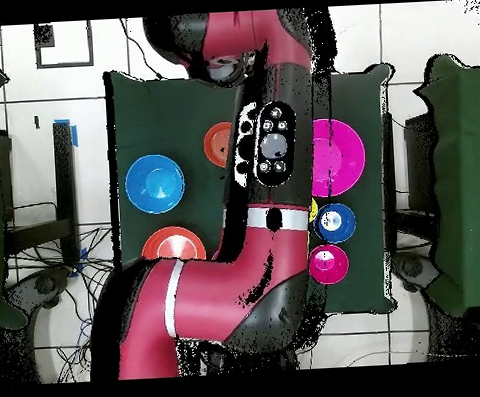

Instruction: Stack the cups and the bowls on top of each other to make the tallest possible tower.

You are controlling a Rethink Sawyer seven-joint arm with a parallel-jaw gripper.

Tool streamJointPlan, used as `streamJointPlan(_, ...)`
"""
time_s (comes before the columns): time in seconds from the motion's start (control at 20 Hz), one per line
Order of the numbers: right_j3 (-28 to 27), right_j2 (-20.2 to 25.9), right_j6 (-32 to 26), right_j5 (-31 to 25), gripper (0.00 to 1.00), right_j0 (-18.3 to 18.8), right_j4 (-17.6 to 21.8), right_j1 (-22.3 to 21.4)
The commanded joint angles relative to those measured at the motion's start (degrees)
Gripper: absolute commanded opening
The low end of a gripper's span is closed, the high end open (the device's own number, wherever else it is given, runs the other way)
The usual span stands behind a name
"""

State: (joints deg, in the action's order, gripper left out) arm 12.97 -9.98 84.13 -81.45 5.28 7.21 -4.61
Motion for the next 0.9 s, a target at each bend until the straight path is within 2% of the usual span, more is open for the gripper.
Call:
streamJointPlan(0.05,1.1,3.6,-21.4,-1.1,1.00,1.9,1.1,1.1)
streamJointPlan(0.5,-2.8,3.1,-26.1,-0.8,1.00,4.4,1.5,3.5)
streamJointPlan(0.9,-2.7,2.7,-26.9,0.3,1.00,5.0,0.9,3.8)
